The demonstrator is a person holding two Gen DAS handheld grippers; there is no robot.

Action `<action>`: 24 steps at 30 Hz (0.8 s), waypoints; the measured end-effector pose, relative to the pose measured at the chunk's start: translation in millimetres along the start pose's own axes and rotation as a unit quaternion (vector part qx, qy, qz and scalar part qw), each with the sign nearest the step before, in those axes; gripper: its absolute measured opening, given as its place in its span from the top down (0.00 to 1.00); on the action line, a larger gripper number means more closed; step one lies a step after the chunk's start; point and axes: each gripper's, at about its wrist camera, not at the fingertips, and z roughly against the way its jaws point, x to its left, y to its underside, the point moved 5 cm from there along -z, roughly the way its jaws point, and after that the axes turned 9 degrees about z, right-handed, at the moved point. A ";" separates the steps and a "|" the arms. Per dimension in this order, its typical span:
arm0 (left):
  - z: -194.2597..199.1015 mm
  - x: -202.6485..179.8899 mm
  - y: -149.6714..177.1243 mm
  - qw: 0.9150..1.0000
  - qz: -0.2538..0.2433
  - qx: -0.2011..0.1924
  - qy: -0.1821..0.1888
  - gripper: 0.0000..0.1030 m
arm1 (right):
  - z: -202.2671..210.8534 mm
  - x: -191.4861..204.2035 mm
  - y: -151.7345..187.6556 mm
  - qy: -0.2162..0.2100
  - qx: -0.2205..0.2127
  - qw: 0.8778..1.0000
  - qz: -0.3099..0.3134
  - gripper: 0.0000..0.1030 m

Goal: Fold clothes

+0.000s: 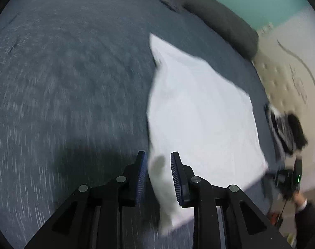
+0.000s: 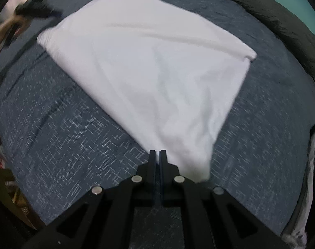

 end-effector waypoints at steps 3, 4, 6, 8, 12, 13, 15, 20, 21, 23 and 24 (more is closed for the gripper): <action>6.5 -4.8 29.5 0.999 -0.023 0.024 -0.003 0.74 | 15.8 8.1 19.9 0.002 -0.018 1.000 -0.023 0.97; 7.8 -5.2 36.3 0.999 -0.029 0.027 -0.007 0.73 | 21.1 1.4 43.6 0.002 -0.024 0.999 -0.025 0.95; 7.5 -4.7 49.3 0.999 -0.037 0.036 -0.012 0.71 | 23.3 11.8 35.3 0.002 -0.034 0.999 -0.016 0.90; 7.3 -3.8 59.0 0.998 -0.040 0.041 -0.014 0.67 | 22.4 16.8 25.4 0.007 -0.038 0.999 -0.003 0.84; 8.6 -3.0 73.0 0.998 -0.047 0.044 -0.013 0.64 | -12.7 -23.5 -13.3 0.021 -0.037 0.998 0.049 0.74; 8.7 -2.9 74.4 0.998 -0.049 0.043 -0.011 0.64 | -31.1 -33.4 -19.0 0.024 -0.034 0.997 0.062 0.74; 6.6 -1.8 76.9 0.998 -0.052 0.044 -0.014 0.61 | -34.4 -20.9 -30.4 0.026 -0.034 0.996 0.078 0.74; -8.5 -3.3 83.6 0.995 -0.074 0.061 -0.027 0.59 | -30.8 21.0 -74.4 0.002 -0.064 0.993 0.103 0.73; -10.9 -3.1 84.0 0.995 -0.075 0.063 -0.029 0.59 | -33.1 26.6 -82.5 -0.001 -0.066 0.992 0.109 0.73; -14.2 -2.1 82.6 0.995 -0.077 0.061 -0.031 0.59 | -36.2 43.8 -98.0 -0.002 -0.068 0.990 0.125 0.73; -16.0 -1.8 81.8 0.995 -0.078 0.060 -0.033 0.59 | -38.1 53.0 -105.9 -0.004 -0.070 0.989 0.133 0.73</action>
